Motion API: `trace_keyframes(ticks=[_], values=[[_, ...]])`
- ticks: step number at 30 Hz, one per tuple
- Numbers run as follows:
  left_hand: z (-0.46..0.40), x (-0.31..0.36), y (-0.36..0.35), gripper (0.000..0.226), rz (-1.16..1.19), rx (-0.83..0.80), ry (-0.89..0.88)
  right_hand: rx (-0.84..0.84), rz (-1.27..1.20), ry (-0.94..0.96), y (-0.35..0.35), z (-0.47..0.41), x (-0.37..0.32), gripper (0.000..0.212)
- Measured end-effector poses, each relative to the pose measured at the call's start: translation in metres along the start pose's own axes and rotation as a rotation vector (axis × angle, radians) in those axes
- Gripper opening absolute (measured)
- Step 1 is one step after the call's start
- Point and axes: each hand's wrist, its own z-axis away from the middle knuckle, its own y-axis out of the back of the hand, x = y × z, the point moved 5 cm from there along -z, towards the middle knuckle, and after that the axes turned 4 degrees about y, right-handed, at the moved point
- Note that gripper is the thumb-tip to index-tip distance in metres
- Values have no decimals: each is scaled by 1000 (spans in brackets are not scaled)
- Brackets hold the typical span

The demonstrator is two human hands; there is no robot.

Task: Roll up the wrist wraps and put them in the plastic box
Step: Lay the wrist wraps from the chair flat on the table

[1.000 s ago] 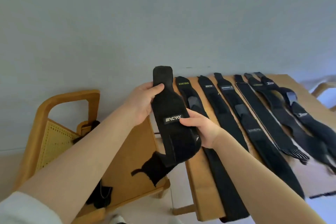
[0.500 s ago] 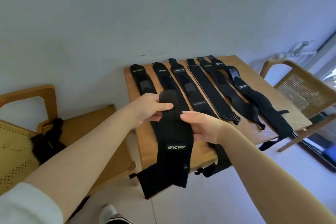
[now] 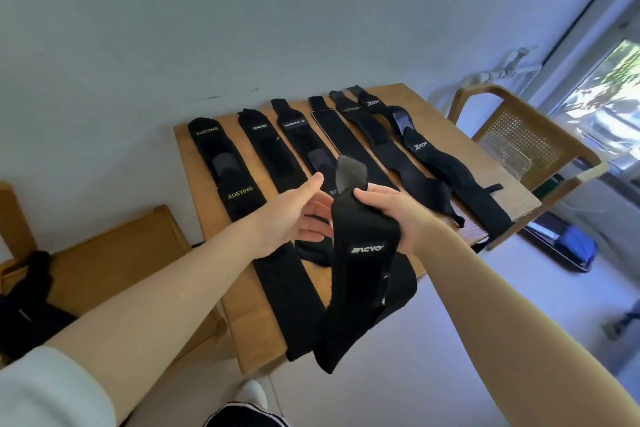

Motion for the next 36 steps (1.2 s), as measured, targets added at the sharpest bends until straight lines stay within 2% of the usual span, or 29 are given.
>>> trace_keyframes(ticks=[1, 3, 6, 8, 12, 14, 16, 21, 25, 28, 33, 36], values=[[-3, -2, -2, 52, -13, -81, 29, 10, 26, -14, 1, -6, -2, 15], [-8, -6, -4, 38, -78, -185, 42, 36, 111, -39, -1, -20, -7, 17], [-23, -18, 4, 28, -130, -199, 110, 107, 441, -31, -7, -43, -13, 21], [-35, -32, 16, 29, -180, -158, 161, 131, 599, -3, -13, -59, -10, 24], [-58, -36, 47, 39, -700, 85, 17, 186, 637, -27, -10, -89, 9, 21], [-66, -31, 63, 44, -863, 188, -42, 220, 639, -54, -7, -101, 18, 15], [-78, -25, 76, 49, -1001, 218, -94, 244, 697, -50, -4, -117, 22, 29], [-120, -16, 113, 72, -1351, 276, -97, 313, 743, -2, -2, -156, 17, 35], [-161, -19, 137, 101, -1474, 317, 27, 307, 667, -38, 4, -196, 23, 31], [-179, -27, 150, 115, -1493, 308, 99, 288, 632, -74, 7, -225, 27, 31], [-185, -32, 156, 119, -1406, 347, 39, 228, 630, -104, 1, -260, 33, 35], [-185, -34, 159, 119, -1368, 373, 32, 254, 581, -150, 0, -274, 37, 37]])
